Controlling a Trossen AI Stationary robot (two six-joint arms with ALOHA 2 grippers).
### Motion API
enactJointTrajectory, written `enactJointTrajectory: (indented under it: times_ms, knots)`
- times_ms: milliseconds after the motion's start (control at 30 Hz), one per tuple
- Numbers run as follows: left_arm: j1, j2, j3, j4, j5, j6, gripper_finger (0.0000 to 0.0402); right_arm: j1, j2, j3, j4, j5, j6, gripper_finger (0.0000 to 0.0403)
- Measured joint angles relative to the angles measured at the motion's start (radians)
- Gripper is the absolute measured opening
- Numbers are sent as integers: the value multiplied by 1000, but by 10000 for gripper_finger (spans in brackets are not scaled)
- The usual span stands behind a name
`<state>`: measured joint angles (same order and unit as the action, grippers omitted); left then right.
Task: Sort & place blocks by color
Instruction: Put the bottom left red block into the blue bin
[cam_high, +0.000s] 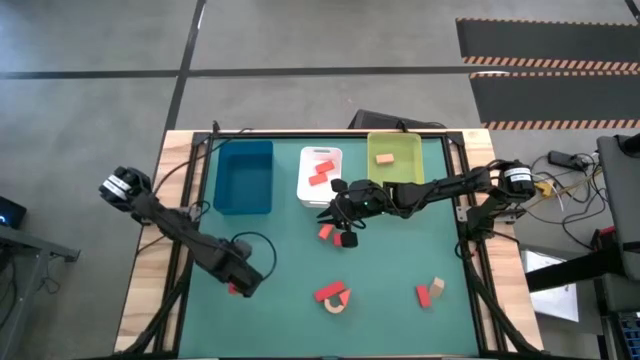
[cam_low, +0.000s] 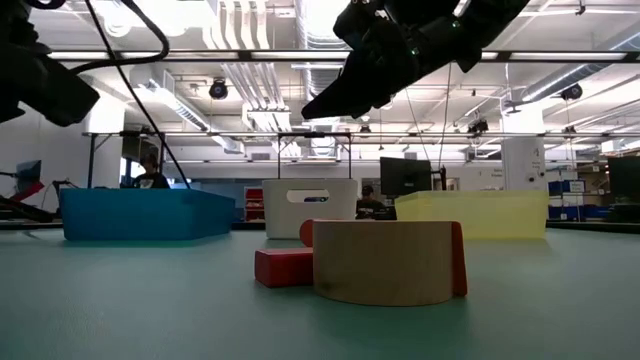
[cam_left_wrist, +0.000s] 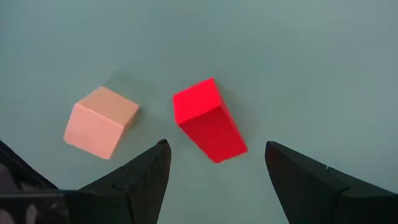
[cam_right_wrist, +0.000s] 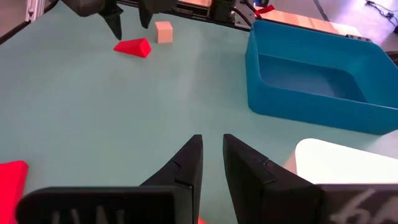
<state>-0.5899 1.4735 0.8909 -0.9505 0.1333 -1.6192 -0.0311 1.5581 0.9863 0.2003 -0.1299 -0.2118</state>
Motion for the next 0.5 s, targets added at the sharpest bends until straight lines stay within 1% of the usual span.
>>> enactJointTrajectory:
  times_ms: [333, 500]
  knots:
    - [1, 71, 2, 2, -8, -4, 244, 0, 1, 0, -1, 0, -8, 54]
    - [1, 82, -7, 17, -20, -47, 244, 0, 3, 0, -1, 0, -8, 54]
